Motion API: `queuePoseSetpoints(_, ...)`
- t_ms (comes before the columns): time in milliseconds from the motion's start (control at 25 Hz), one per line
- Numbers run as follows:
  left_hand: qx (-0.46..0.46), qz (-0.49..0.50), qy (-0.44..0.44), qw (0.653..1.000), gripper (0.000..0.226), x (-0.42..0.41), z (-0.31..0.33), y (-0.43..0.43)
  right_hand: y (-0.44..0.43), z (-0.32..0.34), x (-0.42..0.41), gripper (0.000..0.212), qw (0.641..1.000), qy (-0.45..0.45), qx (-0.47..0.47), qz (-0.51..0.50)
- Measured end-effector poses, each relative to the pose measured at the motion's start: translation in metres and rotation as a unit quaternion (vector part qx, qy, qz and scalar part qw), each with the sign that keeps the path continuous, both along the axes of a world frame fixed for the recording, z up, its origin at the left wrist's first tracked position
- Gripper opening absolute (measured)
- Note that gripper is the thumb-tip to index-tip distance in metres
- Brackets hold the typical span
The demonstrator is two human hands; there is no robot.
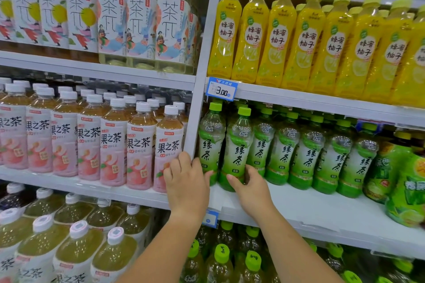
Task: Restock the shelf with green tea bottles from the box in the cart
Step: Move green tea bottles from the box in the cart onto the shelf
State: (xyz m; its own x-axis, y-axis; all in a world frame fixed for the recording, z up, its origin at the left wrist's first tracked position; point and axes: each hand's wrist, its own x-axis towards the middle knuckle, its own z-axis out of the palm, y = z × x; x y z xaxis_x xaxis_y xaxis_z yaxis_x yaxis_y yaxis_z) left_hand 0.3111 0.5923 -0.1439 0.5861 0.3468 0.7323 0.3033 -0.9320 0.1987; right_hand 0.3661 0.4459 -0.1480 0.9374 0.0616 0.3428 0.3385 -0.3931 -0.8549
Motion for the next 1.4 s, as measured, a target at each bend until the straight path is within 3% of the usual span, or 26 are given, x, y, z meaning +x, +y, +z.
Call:
queuePoseSetpoints(400,-0.055,0.008,-0.012,0.998,0.037,0.006,-0.003,-0.005,0.005,0.005,-0.009,0.053,0.999,-0.015,-0.002,-0.03)
queuePoseSetpoints(640,-0.056,0.001,-0.021,0.998,0.038,0.007,-0.006,-0.006,0.006,0.003,-0.009,0.038,0.999,-0.026,-0.008,-0.033)
queuePoseSetpoints(800,-0.053,-0.005,-0.02,0.998,0.038,0.007,-0.006,-0.004,0.005,0.003,-0.008,0.044,0.999,-0.027,-0.019,-0.038)
queuePoseSetpoints(960,-0.042,-0.025,-0.01,0.999,0.033,0.001,-0.007,-0.001,0.005,0.004,-0.01,0.066,0.998,-0.011,-0.046,-0.045)
queuePoseSetpoints(1080,-0.047,-0.062,-0.014,0.997,0.03,-0.007,-0.007,0.002,0.004,0.01,-0.015,0.066,0.997,0.011,-0.058,-0.04)
queuePoseSetpoints(1240,-0.111,-0.137,0.014,0.984,0.04,-0.021,0.002,0.004,0.001,0.022,-0.025,0.062,0.997,0.063,-0.043,-0.025)
queuePoseSetpoints(1400,-0.276,-0.203,0.075,0.936,0.055,-0.036,0.016,0.005,-0.003,0.033,-0.046,0.054,0.99,0.136,-0.012,-0.02)
